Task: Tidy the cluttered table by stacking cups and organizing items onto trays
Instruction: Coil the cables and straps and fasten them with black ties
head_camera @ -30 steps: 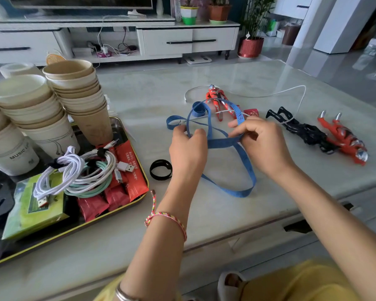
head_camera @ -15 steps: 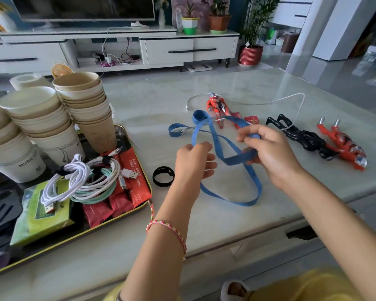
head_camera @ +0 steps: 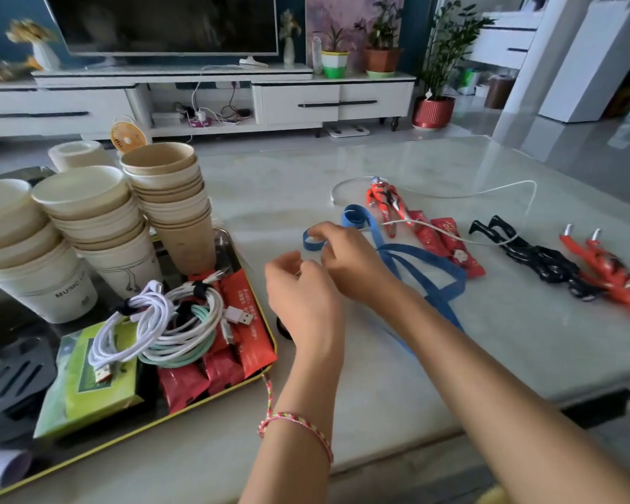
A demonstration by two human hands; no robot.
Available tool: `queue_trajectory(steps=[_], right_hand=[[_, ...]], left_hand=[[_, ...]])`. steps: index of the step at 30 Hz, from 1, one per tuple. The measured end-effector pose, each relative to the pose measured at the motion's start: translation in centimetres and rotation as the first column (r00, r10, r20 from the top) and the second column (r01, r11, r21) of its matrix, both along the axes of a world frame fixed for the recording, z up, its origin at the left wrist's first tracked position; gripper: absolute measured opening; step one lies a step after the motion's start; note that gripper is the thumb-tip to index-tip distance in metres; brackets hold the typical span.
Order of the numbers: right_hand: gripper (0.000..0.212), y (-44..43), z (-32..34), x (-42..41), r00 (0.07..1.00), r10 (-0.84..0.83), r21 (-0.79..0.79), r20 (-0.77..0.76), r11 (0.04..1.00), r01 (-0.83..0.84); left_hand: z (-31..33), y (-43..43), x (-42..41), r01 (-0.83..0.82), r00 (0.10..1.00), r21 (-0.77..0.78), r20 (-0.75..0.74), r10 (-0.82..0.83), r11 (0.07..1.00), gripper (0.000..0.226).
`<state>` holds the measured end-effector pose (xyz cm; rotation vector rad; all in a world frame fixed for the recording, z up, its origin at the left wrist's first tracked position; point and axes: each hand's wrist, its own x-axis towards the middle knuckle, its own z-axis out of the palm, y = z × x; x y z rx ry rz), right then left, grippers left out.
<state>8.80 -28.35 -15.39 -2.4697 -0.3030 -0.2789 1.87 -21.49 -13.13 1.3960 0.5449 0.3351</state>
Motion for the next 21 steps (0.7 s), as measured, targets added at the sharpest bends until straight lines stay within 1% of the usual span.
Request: queue_trajectory(steps=[1,2,3,4,5,6,7,8,9,10,11,12,14,16,19,21], right_hand=[[0.029,0.6,-0.9,1.2,1.000,-0.005,-0.196,-0.018,0.981,0.001],[0.028,0.5,-1.5,2.0,0.999,-0.032,-0.398,-0.010,0.917,0.025],[0.029,0.9,-2.1,2.7,0.999,-0.054,-0.520,0.006,0.853,0.049],[0.031,1.2,-2.4,3.3,0.997,-0.074,-0.571,0.020,0.818,0.072],[0.030,1.6,-2.6,3.6,0.995,-0.090,-0.576,0.050,0.811,0.102],[0.027,1.7,-2.5,3.5,0.991,-0.095,-0.558,0.091,0.819,0.130],[0.025,1.8,-2.3,3.3,0.988,-0.090,-0.502,0.122,0.853,0.140],[0.023,1.9,-1.9,3.0,0.985,-0.082,-0.403,0.151,0.905,0.137],[0.020,2.0,-1.4,2.4,0.978,-0.072,-0.274,0.194,0.954,0.125],[0.016,2.0,-0.9,1.4,0.960,-0.067,-0.128,0.270,0.986,0.105],[0.013,2.0,-0.3,0.3,0.934,-0.071,-0.009,0.351,0.997,0.079],[0.011,1.9,0.3,-0.9,0.907,-0.075,0.064,0.414,0.997,0.053],[0.012,1.2,1.0,-3.6,0.895,-0.042,0.132,0.444,0.991,-0.019],[0.013,-0.2,1.2,-6.2,0.905,0.030,0.098,0.424,0.992,-0.079],[0.019,-2.4,1.4,-8.8,0.925,0.050,0.152,0.378,0.982,-0.115],[0.035,-3.5,1.8,-9.9,0.915,0.008,0.134,0.404,0.989,-0.069]], left_hand=[[0.0,0.3,0.2,-0.002,1.000,-0.010,-0.010,0.002,1.000,0.026],[0.1,0.1,0.1,0.015,1.000,-0.025,-0.022,-0.015,1.000,0.025],[0.0,0.3,0.2,0.029,0.999,-0.033,-0.028,-0.030,0.999,0.024],[0.0,0.3,0.4,0.041,0.999,-0.035,-0.029,-0.042,0.999,0.022],[0.0,0.5,0.5,0.053,0.998,-0.026,-0.034,-0.054,0.998,0.019],[0.1,0.5,0.6,0.064,0.997,-0.020,-0.036,-0.065,0.998,0.016],[0.1,0.6,0.6,0.071,0.997,-0.013,-0.034,-0.072,0.997,0.013],[0.2,0.6,0.6,0.073,0.997,-0.004,-0.031,-0.074,0.997,0.013],[0.3,0.6,0.7,0.060,0.998,0.007,-0.025,-0.060,0.998,0.020],[0.4,0.7,0.6,0.042,0.999,-0.002,-0.029,-0.042,0.999,0.027],[0.6,0.8,0.6,0.026,0.999,-0.019,-0.028,-0.026,0.999,0.032],[0.8,0.9,0.6,0.029,0.999,-0.032,-0.032,-0.030,0.999,0.034],[1.0,1.1,0.5,0.099,0.994,-0.090,-0.045,-0.103,0.991,0.030],[1.2,1.0,-0.2,0.214,0.974,-0.146,-0.043,-0.223,0.966,0.025],[1.3,0.8,-1.2,0.352,0.936,-0.051,-0.003,-0.353,0.935,0.021],[1.4,0.7,-2.1,0.399,0.917,-0.014,0.025,-0.399,0.917,0.027]])
